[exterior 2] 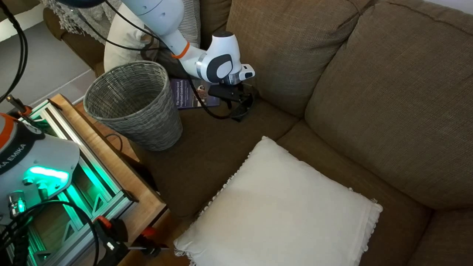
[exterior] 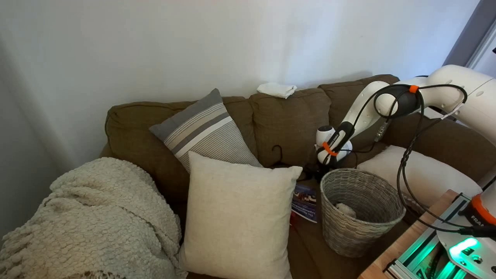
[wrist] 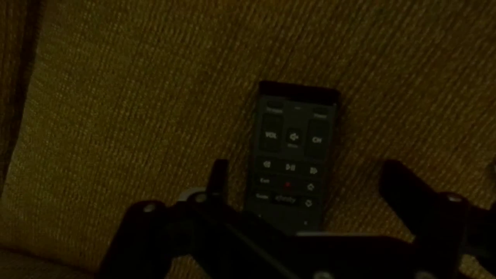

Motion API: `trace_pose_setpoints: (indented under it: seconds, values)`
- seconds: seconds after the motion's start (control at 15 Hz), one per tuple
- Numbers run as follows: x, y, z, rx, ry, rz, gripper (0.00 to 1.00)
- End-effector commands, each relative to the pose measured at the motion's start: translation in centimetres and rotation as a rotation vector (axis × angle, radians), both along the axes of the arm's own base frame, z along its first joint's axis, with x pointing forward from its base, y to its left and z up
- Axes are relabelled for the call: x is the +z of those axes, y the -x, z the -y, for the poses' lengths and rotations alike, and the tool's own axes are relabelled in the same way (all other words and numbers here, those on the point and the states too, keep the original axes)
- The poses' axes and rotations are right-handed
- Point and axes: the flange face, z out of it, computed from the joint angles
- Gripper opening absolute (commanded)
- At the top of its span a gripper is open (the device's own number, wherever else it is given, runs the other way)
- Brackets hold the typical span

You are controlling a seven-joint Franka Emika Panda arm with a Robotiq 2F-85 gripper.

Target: Put the black remote control on the backrest of the sofa.

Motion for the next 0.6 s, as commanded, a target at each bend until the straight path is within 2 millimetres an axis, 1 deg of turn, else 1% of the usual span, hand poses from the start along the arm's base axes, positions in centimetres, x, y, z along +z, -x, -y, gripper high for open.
trace_pose_setpoints:
  seconds: [0.0,0.07,0.13,0.2,0.27,0.33,0.47,0.53]
  values:
    - [-1.0,1.0,2.4,-0.082,-0.019,0.005,0.96]
    - [-0.9,1.2,3.2,-0.090,-0.028,0.001,0.90]
    - [-0.6,1.5,4.1,-0.087,-0.037,0.006,0.71]
    - [-0.2,1.8,4.9,-0.094,-0.046,0.011,0.70]
    - [0.2,2.1,5.4,-0.091,-0.074,0.018,0.64]
    - [0.5,2.3,5.7,-0.077,-0.109,0.025,0.53]
    - [0.5,2.5,5.7,-0.028,-0.187,0.007,0.39]
    - [0.3,2.7,5.6,-0.008,-0.218,-0.004,0.31]
